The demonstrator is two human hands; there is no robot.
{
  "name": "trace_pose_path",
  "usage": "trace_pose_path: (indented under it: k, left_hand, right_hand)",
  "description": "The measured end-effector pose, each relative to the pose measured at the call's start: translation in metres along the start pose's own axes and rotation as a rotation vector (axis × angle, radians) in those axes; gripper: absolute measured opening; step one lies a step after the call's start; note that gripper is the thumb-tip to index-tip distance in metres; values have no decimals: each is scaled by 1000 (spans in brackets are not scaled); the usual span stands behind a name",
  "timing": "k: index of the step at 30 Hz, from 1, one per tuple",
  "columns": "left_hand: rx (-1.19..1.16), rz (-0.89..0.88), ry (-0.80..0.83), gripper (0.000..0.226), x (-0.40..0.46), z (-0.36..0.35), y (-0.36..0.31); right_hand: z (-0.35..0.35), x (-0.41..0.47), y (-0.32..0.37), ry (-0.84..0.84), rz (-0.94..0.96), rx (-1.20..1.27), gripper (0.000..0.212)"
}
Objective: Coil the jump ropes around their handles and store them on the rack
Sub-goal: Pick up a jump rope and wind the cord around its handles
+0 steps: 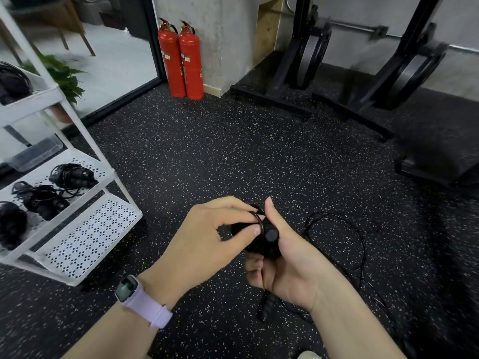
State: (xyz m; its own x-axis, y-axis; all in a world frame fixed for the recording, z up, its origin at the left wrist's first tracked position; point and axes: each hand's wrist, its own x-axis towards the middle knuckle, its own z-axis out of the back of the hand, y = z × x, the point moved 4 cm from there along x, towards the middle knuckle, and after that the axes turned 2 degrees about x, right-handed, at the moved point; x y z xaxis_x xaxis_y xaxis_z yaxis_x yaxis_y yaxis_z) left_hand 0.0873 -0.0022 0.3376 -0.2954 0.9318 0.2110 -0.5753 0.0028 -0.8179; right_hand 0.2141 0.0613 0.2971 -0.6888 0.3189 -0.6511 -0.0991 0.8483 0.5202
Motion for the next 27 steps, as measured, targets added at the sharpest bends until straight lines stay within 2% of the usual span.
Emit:
trace_pose_path:
  k: [9, 14, 19, 23, 25, 27]
  left_hand:
    - [-17, 118, 115, 16, 1, -4, 11]
    - [-206, 286, 149, 11, 1, -13, 18]
    - [-161, 293, 159, 11, 5, -16, 25]
    - [-263, 333, 168, 11, 6, -19, 25]
    - [-353, 370, 136, 9, 8, -18, 24]
    - [-418, 398, 107, 8, 10, -16, 22]
  right_hand:
    - [4, 4, -6, -140, -38, -4, 65]
    - [3, 6, -9, -135, -42, 33, 78]
    - [4, 9, -10, -191, -21, 90, 52]
    - [7, 11, -13, -300, -19, 87, 56]
    - [6, 10, -12, -322, 0, 143, 59]
    - [6, 7, -7, -312, 20, 244, 53]
